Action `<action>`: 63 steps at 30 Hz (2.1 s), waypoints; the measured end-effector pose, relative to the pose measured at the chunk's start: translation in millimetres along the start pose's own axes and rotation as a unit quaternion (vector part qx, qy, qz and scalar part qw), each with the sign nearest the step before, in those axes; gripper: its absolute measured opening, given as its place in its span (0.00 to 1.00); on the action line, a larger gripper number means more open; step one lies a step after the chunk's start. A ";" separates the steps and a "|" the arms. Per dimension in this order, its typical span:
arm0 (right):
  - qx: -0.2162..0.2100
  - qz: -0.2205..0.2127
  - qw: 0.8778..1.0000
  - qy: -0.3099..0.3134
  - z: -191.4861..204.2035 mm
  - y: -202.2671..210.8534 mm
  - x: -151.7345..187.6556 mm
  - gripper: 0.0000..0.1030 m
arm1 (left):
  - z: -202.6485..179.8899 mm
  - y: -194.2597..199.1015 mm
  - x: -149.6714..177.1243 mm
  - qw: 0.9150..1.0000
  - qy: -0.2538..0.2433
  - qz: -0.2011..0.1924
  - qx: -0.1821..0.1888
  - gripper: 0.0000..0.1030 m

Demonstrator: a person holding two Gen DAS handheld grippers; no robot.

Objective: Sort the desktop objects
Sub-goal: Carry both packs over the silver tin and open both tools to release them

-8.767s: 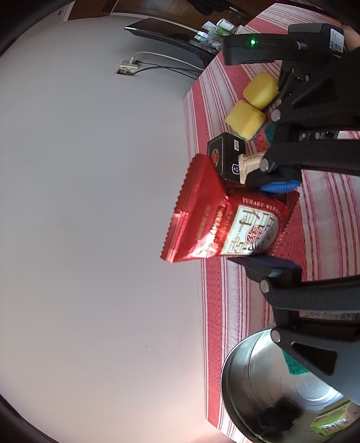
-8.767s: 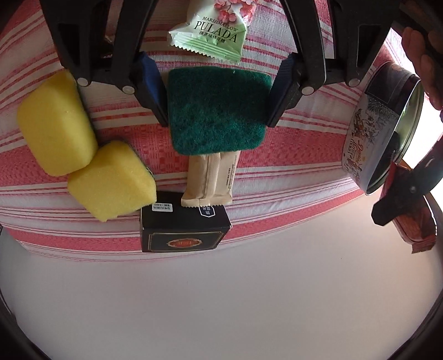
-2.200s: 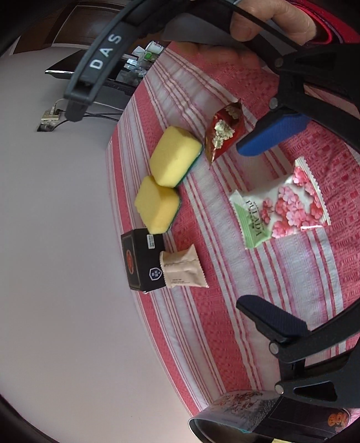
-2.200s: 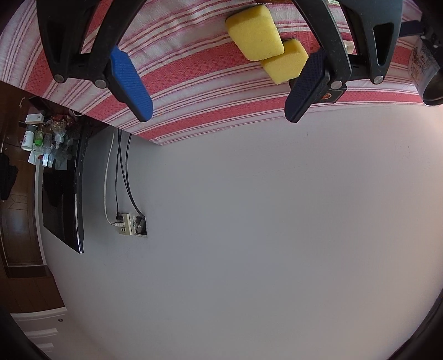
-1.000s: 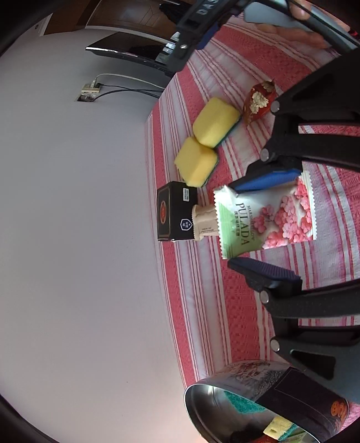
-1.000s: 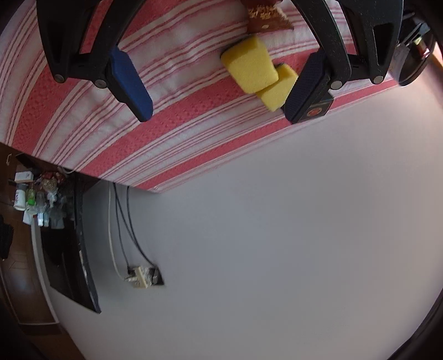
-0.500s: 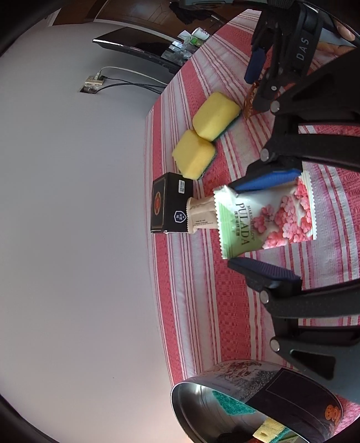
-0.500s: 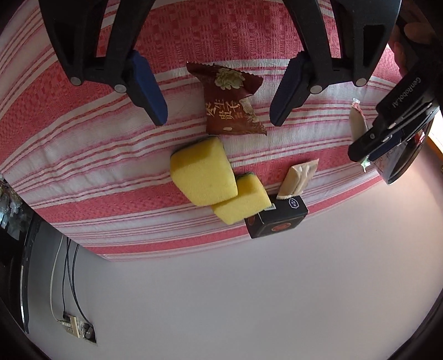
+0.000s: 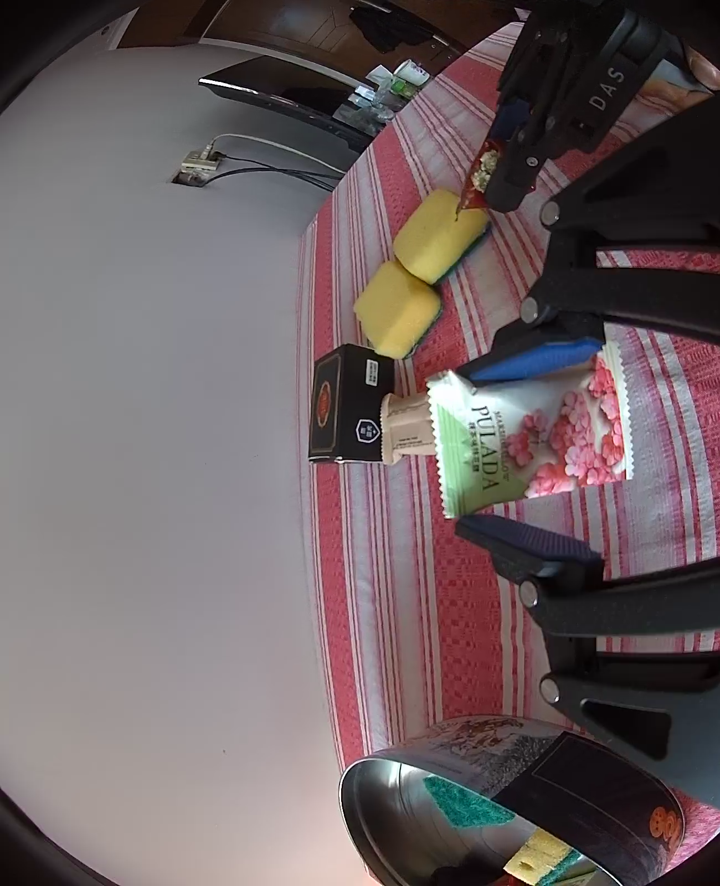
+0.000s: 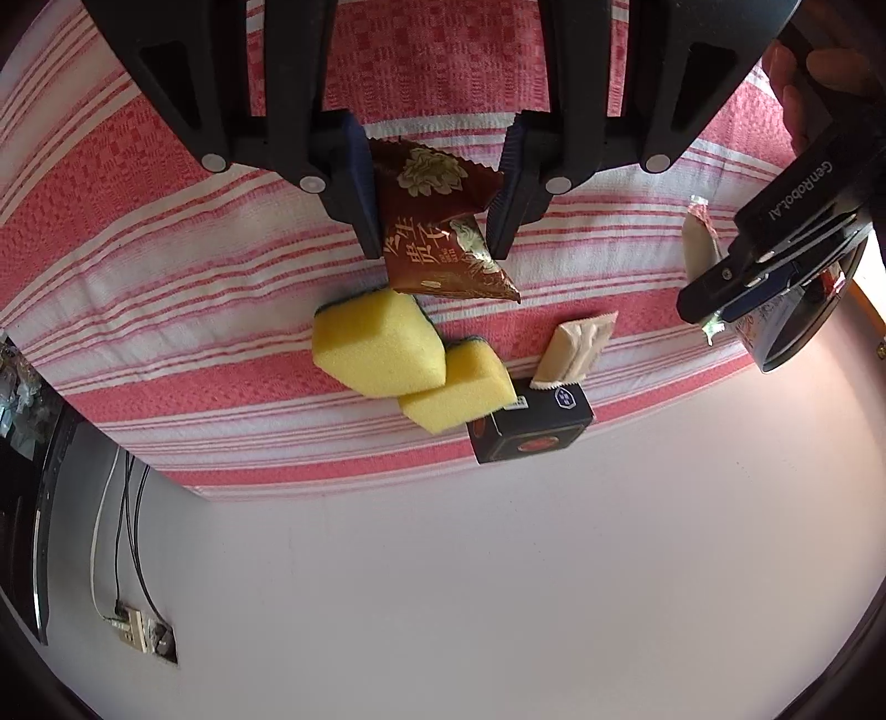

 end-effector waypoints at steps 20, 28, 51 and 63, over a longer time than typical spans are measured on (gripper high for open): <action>-0.057 -0.104 0.991 0.065 109.8 35.2 -27.2 0.40 | 71.7 51.1 -24.1 0.996 0.042 -0.068 -0.042 0.46; -0.102 -0.122 0.982 0.106 179.9 34.1 -39.2 0.40 | 146.2 85.5 -42.0 0.985 0.071 -0.107 -0.118 0.46; -0.147 -0.182 0.951 0.199 349.3 -3.6 -53.5 0.40 | 297.0 97.6 1.1 0.941 0.215 -0.060 -0.255 0.46; -0.140 -0.147 0.957 0.207 369.7 -35.1 -48.2 0.40 | 295.8 89.8 5.6 0.938 0.206 -0.032 -0.276 0.46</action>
Point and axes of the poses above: each gripper's, at about its wrist camera, not at the fingertips, and y roughly against the way its jaws point, z to its left, x to its underside, the point moved 6 cm from there along -y, roughly the way its jaws point, and after that the axes turned 7 degrees about z, right-handed, at the moved point
